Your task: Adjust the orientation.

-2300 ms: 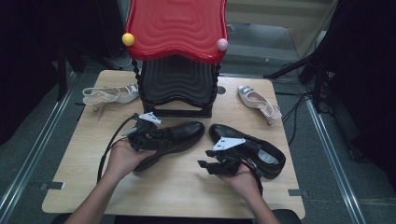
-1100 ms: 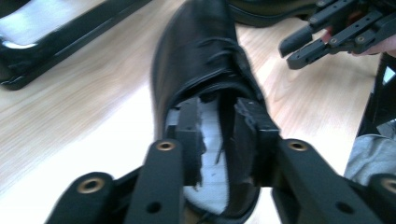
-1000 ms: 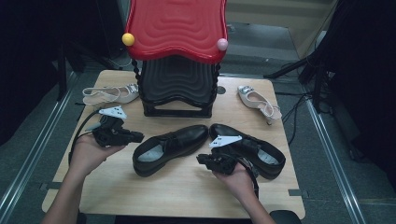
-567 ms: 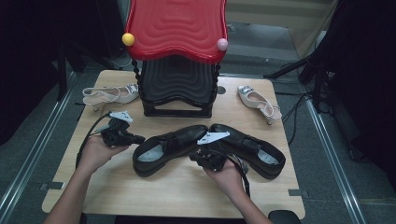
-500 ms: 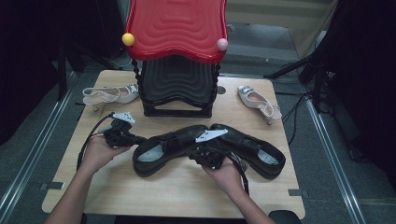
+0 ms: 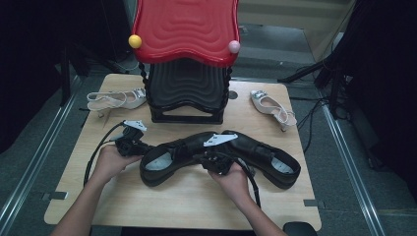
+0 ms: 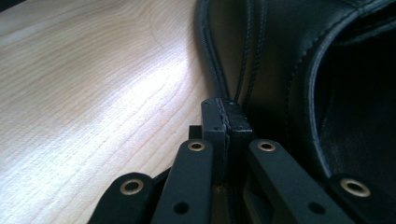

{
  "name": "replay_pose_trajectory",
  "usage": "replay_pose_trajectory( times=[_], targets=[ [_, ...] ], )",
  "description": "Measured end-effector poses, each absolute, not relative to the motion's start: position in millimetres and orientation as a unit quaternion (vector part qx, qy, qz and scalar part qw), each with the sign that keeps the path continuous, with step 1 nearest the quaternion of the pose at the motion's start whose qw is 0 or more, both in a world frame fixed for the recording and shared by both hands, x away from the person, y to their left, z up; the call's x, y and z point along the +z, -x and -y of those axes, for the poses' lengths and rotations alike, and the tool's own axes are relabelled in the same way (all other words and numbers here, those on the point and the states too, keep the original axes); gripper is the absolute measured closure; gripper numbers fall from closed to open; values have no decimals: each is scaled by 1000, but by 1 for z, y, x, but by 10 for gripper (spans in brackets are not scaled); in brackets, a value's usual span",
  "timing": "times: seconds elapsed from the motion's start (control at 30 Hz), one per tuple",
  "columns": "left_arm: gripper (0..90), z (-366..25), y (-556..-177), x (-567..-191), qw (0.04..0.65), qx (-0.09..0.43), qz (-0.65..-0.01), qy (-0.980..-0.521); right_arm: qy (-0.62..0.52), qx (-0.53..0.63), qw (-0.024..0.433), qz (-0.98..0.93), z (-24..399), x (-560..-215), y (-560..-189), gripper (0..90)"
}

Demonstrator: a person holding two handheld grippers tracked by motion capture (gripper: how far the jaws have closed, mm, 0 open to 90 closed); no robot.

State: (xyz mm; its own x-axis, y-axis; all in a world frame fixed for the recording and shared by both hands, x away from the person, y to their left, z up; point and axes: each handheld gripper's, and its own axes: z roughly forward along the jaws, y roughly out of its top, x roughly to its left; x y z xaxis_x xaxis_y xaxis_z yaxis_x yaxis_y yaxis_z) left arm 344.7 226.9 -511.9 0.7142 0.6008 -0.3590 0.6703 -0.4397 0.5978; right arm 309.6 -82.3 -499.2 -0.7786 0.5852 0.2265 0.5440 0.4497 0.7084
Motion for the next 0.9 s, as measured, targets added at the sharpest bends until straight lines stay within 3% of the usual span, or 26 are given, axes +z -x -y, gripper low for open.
replay_pose_trajectory(
  times=[0.2,0.9],
  targets=[
    [900,-225,-342,-511,369,-37,-378,-849,-334,403,17,-852,85,-500,-311,900],
    [900,-186,-322,-513,370,-75,-348,-858,-361,392,22,-845,107,-494,-314,900]
  ],
)
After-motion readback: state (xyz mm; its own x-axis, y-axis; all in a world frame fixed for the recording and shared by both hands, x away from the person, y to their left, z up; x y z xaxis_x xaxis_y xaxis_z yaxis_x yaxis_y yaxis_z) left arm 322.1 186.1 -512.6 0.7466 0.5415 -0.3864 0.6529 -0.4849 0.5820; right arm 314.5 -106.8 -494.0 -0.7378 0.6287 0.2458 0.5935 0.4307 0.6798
